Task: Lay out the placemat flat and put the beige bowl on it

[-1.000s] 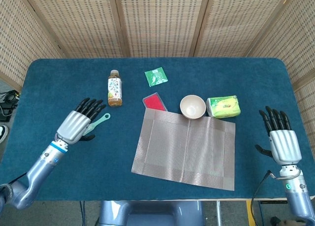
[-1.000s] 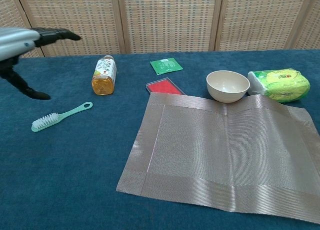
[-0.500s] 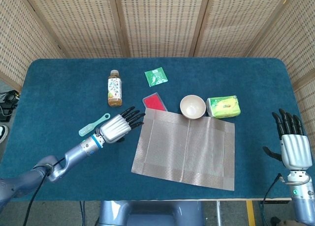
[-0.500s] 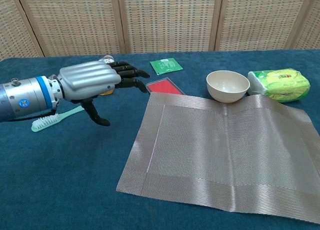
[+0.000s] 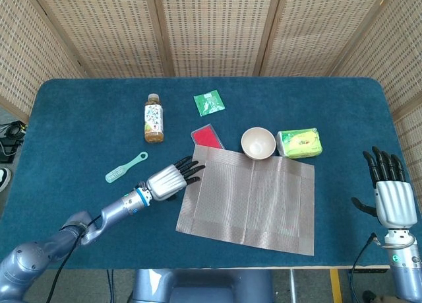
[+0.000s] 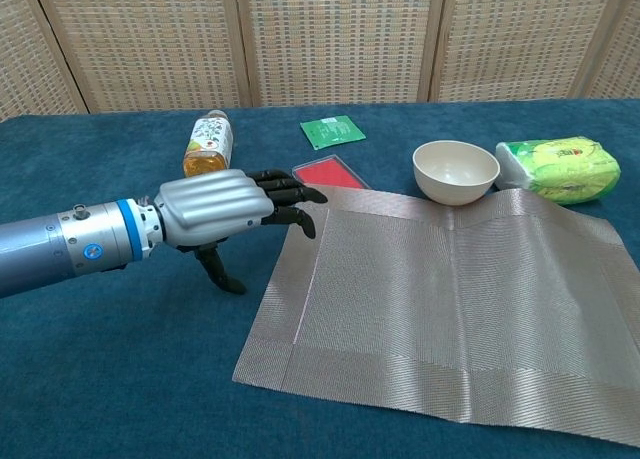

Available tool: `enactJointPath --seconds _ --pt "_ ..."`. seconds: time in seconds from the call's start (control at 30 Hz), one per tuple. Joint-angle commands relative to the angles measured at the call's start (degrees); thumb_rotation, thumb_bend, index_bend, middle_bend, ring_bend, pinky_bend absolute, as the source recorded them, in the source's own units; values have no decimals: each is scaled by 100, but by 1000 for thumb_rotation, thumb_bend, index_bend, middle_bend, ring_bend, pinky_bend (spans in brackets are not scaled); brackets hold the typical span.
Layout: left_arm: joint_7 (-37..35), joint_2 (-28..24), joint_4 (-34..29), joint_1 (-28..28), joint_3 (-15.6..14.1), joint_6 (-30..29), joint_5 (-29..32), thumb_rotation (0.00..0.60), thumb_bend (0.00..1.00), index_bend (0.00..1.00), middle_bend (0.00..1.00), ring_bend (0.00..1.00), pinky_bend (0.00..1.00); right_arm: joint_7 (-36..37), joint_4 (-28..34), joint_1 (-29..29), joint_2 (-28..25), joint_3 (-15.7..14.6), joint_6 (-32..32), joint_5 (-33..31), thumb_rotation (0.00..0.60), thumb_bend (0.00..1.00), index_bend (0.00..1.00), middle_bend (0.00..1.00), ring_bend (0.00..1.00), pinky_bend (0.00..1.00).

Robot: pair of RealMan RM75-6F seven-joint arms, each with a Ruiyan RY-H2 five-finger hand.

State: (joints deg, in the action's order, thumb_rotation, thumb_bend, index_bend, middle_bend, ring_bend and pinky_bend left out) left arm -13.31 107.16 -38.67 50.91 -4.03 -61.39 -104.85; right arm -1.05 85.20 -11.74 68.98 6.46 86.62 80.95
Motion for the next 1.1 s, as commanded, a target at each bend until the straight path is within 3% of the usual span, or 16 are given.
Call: enactJointPath --seconds 0.03,0.73,1.1 --pt "-14 82 80 51 -35 54 25 600 0 226 0 0 0 5 9 10 -6 15 3 10 600 0 0 0 0 0" --pt "185 399 187 470 -80 125 152 600 1 291 0 0 0 15 117 101 -78 119 24 155 600 0 0 0 0 0" --pt "280 345 61 499 -100 114 257 600 287 337 0 0 0 58 182 136 -129 140 41 252 600 0 0 0 0 0"
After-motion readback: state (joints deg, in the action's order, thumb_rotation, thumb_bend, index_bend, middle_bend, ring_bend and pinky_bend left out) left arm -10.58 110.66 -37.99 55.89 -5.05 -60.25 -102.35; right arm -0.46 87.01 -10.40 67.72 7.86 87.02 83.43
